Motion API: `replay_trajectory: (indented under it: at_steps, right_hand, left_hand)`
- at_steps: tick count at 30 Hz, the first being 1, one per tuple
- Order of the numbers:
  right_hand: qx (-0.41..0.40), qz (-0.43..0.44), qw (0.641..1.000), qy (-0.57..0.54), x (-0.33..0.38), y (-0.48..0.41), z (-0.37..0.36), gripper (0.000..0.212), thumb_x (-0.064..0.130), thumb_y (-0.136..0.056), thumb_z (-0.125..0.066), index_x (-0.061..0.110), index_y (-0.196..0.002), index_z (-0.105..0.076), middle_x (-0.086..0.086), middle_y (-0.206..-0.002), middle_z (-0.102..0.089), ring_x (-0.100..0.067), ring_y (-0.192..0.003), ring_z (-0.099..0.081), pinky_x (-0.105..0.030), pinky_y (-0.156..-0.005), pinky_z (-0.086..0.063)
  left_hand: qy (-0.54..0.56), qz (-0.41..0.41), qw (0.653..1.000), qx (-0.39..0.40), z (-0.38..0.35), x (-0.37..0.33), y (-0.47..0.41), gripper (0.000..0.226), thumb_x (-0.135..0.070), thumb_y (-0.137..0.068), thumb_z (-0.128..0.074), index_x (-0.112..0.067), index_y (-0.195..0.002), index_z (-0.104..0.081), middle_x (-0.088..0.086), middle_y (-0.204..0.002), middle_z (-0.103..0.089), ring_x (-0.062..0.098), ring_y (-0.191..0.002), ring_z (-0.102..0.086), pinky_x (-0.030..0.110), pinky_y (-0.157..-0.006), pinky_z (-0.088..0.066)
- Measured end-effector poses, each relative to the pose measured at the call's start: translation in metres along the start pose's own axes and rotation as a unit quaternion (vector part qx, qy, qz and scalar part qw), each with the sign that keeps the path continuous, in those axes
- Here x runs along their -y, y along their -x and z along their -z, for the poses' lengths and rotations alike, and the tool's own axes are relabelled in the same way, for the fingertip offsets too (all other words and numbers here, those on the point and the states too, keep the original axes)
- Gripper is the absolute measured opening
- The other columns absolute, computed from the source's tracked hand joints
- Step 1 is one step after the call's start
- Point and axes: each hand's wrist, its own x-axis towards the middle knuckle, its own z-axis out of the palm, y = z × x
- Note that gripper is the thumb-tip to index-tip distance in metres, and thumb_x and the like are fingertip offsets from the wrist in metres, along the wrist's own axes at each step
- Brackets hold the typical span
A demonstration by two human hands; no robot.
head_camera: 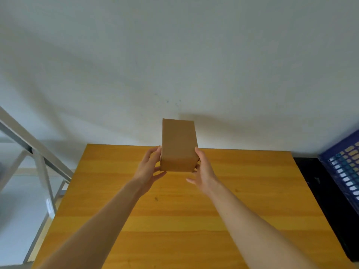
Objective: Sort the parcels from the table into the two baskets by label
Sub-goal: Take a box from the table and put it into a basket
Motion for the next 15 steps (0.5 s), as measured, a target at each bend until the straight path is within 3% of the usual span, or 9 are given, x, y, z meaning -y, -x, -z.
replay_trajectory:
  at_steps: [2,6,9,12,15]
  right_hand:
    - [0.026,0.010,0.999,-0.029,0.005,0.013,0.010,0.045,0.057,-0.094,-0.046,0.028,-0.129,-0.047,-0.001,-0.130,-0.055,-0.022,-0.121,-0.050,-0.050,-0.106,-0.034]
    - [0.042,0.073,0.996,-0.024,0.016,0.037,0.025,0.032,0.041,-0.101,-0.042,0.028,-0.130,-0.048,-0.001,-0.129,-0.057,-0.018,-0.114,-0.056,-0.040,-0.097,-0.044]
    - [0.031,0.148,0.988,0.017,0.022,0.053,0.035,0.036,0.025,-0.104,-0.042,0.033,-0.139,-0.045,0.000,-0.131,-0.058,-0.019,-0.118,-0.057,-0.039,-0.099,-0.048]
    - [0.041,0.200,0.977,0.059,0.026,0.072,0.045,0.043,0.021,-0.104,-0.041,0.037,-0.144,-0.039,0.001,-0.132,-0.057,-0.017,-0.117,-0.058,-0.037,-0.101,-0.049]
    - [0.073,0.208,0.974,0.062,0.024,0.091,0.053,0.042,0.033,-0.101,-0.046,0.036,-0.143,-0.042,0.005,-0.133,-0.059,-0.014,-0.118,-0.057,-0.042,-0.105,-0.046]
  left_hand:
    - [0.019,0.002,1.000,0.010,-0.010,-0.006,0.012,0.062,-0.058,-0.081,-0.060,-0.032,-0.135,-0.045,0.002,-0.133,-0.053,0.025,-0.116,-0.057,0.042,-0.095,-0.052]
    - [0.038,-0.005,0.998,0.051,-0.030,-0.016,0.040,0.068,-0.053,-0.079,-0.065,-0.025,-0.137,-0.042,0.002,-0.129,-0.057,0.024,-0.118,-0.058,0.046,-0.096,-0.051]
    - [0.025,-0.038,0.998,0.050,-0.040,-0.021,0.063,0.076,-0.048,-0.075,-0.070,-0.026,-0.140,-0.040,0.003,-0.130,-0.058,0.025,-0.115,-0.060,0.044,-0.093,-0.053]
    - [0.025,-0.053,0.998,0.036,-0.048,-0.023,0.086,0.068,-0.042,-0.078,-0.070,-0.024,-0.137,-0.043,0.008,-0.125,-0.061,0.026,-0.110,-0.064,0.044,-0.090,-0.054]
    - [0.023,-0.071,0.997,0.016,-0.058,-0.023,0.109,0.049,-0.032,-0.086,-0.067,-0.019,-0.129,-0.047,0.012,-0.114,-0.067,0.026,-0.100,-0.068,0.044,-0.088,-0.055]
